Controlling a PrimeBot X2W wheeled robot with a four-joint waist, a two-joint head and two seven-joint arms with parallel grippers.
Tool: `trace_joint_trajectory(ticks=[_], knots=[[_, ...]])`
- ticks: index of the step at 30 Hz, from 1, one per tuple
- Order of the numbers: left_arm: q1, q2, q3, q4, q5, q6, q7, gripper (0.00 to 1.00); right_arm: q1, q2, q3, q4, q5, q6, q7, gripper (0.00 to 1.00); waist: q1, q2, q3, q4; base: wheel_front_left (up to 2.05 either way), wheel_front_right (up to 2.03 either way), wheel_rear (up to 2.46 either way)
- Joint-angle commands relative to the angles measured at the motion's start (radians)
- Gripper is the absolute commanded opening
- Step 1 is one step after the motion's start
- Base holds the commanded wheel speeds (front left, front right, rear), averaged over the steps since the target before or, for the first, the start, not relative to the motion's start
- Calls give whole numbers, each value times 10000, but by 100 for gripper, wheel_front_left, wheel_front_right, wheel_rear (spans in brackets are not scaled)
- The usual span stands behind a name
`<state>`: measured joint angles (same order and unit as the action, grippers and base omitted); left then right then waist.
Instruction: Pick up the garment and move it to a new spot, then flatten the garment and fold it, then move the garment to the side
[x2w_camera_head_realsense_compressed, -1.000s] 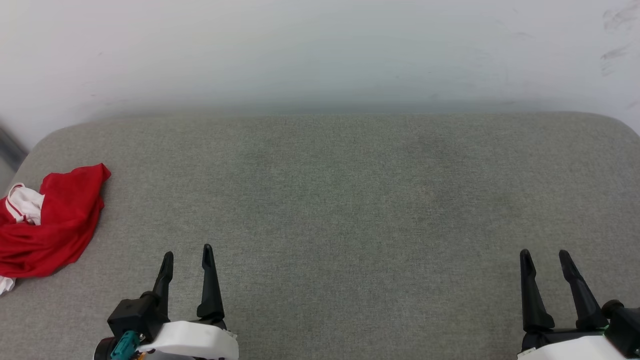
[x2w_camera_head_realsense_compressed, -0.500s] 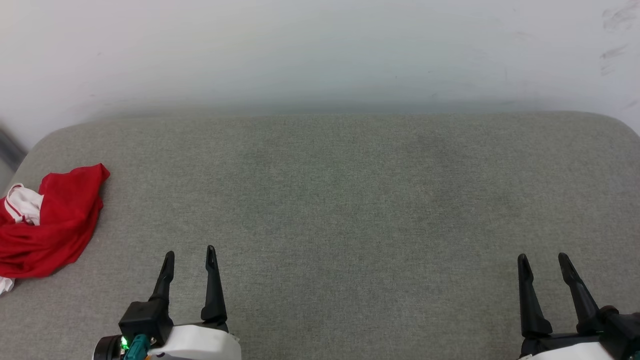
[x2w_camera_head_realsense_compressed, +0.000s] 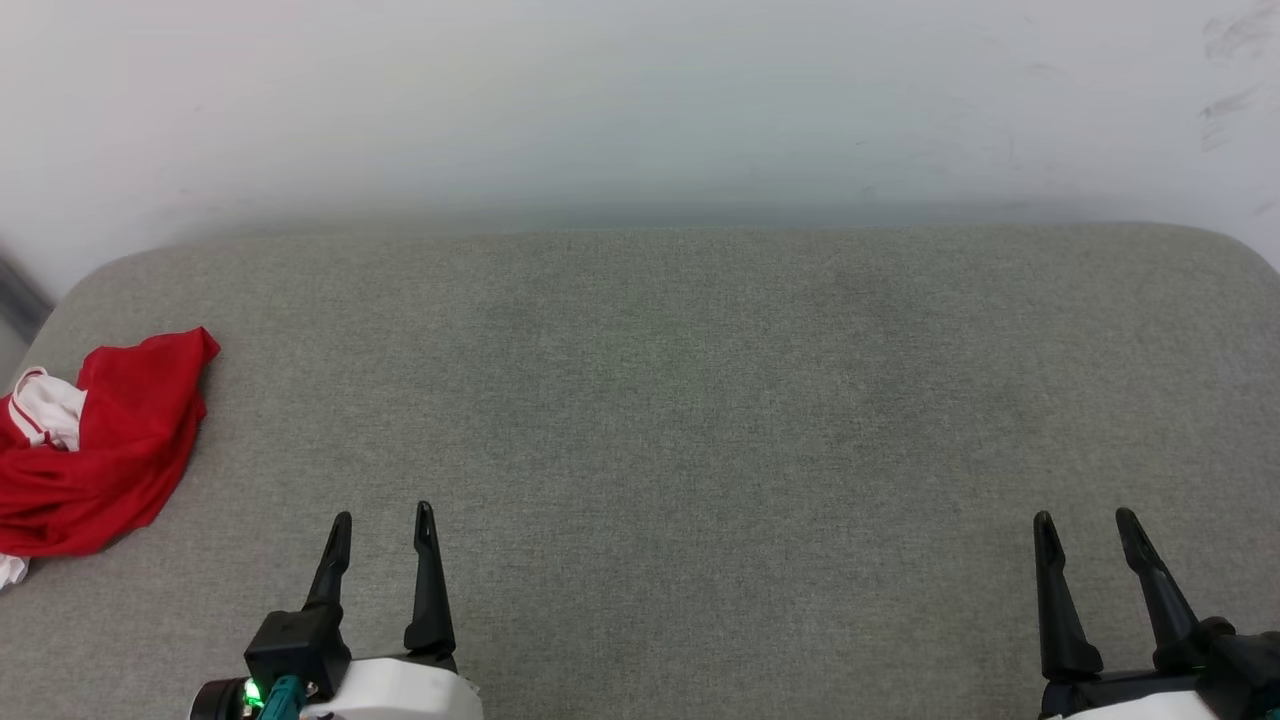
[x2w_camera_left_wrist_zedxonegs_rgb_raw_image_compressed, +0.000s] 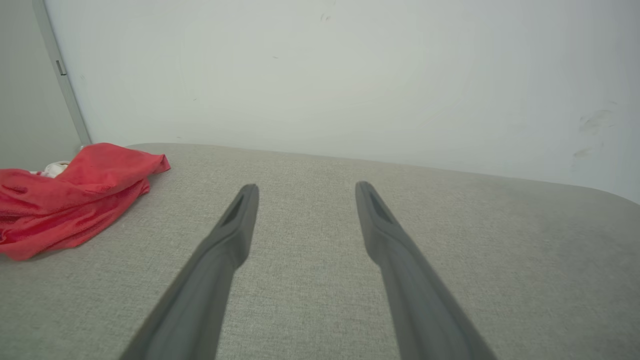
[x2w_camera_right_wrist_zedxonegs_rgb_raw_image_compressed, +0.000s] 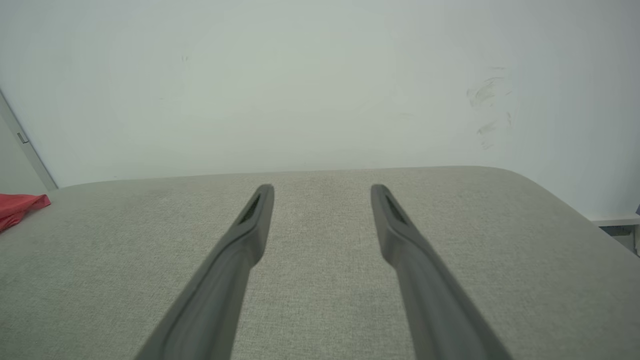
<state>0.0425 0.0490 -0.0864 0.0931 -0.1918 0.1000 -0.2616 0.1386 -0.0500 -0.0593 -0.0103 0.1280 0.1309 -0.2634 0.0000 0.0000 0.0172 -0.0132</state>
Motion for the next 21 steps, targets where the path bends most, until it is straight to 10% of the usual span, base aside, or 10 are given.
trace_joint_trajectory(ticks=[1,21], knots=[[100,23,33,27,-62,10,-52,100,77,-5,-1,-9,18,-3,-21,100,0,0,-3,1,0,0,0],[76,23,18,177,-320,5,-42,100,107,-5,41,149,342,-3,-21,100,0,0,15,15,0,0,0]])
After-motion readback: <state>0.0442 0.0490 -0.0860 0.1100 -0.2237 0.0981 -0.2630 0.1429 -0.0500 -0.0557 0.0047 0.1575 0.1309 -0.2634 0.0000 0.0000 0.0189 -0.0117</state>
